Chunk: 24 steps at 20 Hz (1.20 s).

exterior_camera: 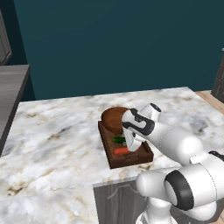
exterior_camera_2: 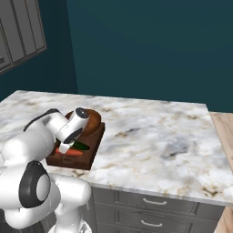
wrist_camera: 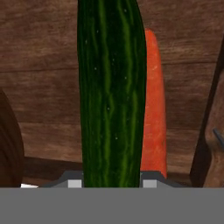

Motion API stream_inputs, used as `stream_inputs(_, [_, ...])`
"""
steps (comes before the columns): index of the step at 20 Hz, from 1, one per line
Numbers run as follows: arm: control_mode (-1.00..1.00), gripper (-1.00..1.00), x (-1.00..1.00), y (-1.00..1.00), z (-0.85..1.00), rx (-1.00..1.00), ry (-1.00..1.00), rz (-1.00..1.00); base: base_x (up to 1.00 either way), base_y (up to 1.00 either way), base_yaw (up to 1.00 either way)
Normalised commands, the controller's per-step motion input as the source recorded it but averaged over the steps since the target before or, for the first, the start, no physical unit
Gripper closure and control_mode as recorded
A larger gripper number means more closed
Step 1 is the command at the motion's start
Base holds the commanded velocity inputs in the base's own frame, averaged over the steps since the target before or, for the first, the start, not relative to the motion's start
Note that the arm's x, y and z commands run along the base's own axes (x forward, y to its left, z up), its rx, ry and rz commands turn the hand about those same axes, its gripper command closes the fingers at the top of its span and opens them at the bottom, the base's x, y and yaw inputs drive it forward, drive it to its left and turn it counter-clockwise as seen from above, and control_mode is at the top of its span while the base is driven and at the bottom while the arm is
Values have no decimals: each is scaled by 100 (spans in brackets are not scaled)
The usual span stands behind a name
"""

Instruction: Place the two vegetables and bowl onto the tray for setting up a vegetable dip station.

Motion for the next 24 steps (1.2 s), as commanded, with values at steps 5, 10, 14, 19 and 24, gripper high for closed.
stream_inputs(5, [-100,100,2,-1,-8,0,0,0,0,0,0])
stream_inputs(10, [-100,-100,0,-1,-10,0,0,0,0,0,0])
stream_inputs(14, [-100,-100,-1,-6,-6,0,0,0,0,0,0])
stream_inputs(19, [-100,-100,-6,-9,-4,0,0,0,0,0,0])
stream_inputs(24, [-100,-100,-12,-9,-3,0,0,0,0,0,0])
